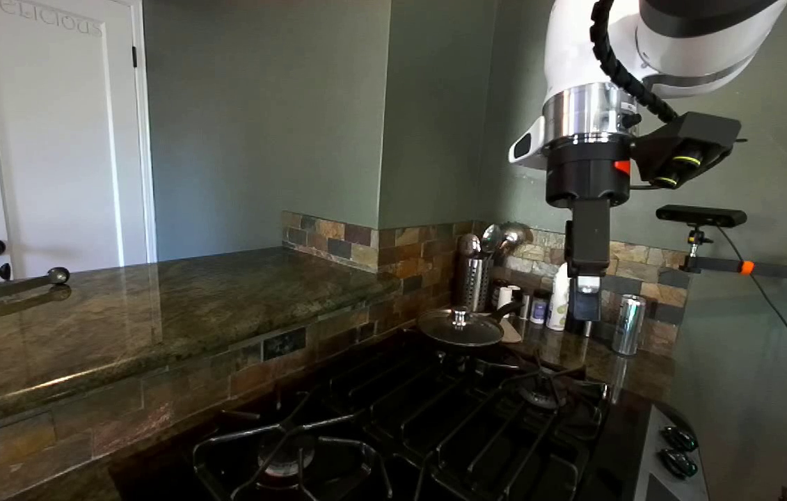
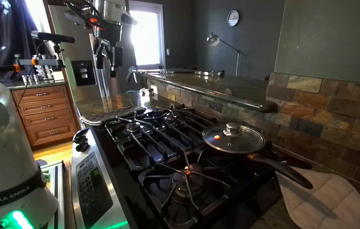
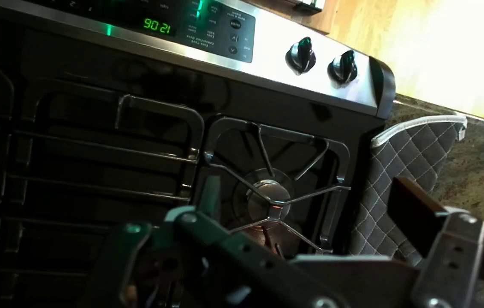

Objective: Put the lid on the stove and then move the pan to the plate behind it

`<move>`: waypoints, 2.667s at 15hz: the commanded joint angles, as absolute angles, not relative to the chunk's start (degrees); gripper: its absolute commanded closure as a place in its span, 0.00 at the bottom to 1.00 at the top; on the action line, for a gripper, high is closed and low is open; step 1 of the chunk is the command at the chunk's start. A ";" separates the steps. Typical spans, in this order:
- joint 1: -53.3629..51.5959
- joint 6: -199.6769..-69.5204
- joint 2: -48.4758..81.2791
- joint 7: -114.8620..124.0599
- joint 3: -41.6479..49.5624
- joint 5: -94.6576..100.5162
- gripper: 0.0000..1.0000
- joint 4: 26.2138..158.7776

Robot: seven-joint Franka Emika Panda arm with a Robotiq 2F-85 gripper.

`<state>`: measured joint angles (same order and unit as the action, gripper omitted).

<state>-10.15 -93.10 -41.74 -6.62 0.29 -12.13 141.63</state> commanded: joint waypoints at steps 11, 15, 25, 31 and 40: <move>2.67 -108.85 -33.66 0.88 1.55 -5.98 0.00 139.99; 7.07 -122.35 -26.64 3.04 1.71 1.34 0.00 138.80; 11.33 -133.15 -8.53 0.15 8.55 6.44 0.00 129.40; 11.21 -132.57 -4.73 -1.10 10.41 2.13 0.00 126.19; 10.97 -133.19 1.36 0.91 10.28 1.79 0.00 121.83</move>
